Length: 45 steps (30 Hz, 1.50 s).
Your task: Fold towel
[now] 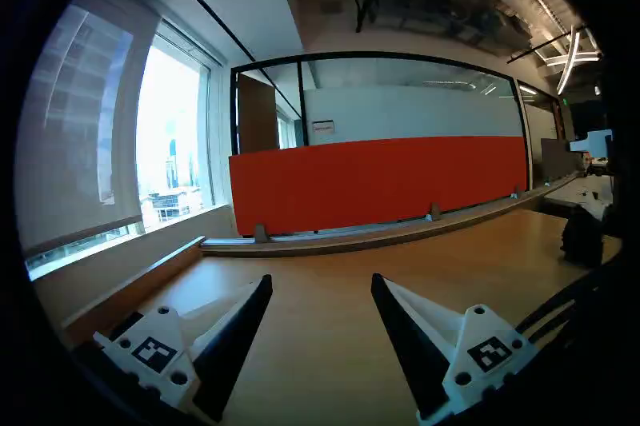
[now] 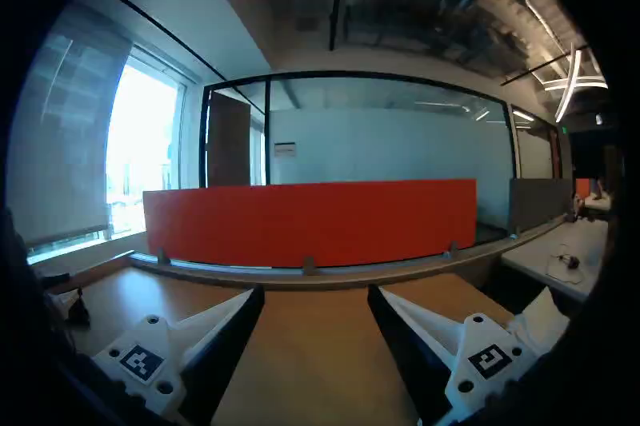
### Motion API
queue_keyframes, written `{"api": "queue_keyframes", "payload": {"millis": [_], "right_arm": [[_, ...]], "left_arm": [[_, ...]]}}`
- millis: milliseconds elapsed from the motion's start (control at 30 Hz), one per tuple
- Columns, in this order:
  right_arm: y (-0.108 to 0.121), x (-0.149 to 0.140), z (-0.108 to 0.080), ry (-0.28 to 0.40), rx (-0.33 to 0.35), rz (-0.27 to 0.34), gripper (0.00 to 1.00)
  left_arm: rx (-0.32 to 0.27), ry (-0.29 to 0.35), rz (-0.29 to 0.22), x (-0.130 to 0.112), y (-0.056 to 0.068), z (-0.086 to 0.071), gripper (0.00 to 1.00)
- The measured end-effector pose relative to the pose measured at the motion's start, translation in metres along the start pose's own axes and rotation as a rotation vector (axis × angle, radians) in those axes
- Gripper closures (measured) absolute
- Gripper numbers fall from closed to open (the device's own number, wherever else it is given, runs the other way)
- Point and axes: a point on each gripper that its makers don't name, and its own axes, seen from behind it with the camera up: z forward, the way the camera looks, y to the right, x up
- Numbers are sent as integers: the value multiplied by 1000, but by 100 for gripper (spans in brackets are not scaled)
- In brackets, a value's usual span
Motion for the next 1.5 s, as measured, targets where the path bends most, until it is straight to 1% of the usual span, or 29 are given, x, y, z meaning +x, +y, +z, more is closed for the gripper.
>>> {"api": "queue_keyframes", "payload": {"millis": [67, 267, 467, 667, 867, 1067, 1367, 1500], "right_arm": [[-2, -2, 2, 0, -3, -9, 0], [-12, -11, 4, -8, 4, -30, 0], [-19, -23, 4, -21, 15, -55, 0], [-21, -29, 6, -17, 14, -48, 0], [-18, -28, 8, -4, 13, -45, 0], [-16, -28, 10, -4, 15, -50, 0], [-13, -29, 13, -5, 14, -43, 0], [-12, -28, 13, -3, 14, -44, 0]], "left_arm": [[3, 3, -1, -6, -1, 0, 8], [5, 19, -16, -21, 3, 0, 8], [19, 25, -24, -35, 3, 0, 8], [25, 38, -51, -47, 5, 2, 8], [30, 39, -52, -58, 8, 2, 8], [34, 42, -54, -62, 7, 3, 8], [45, 37, -90, -67, -1, 5, 8], [46, 37, -92, -67, -2, 5, 9]]}}
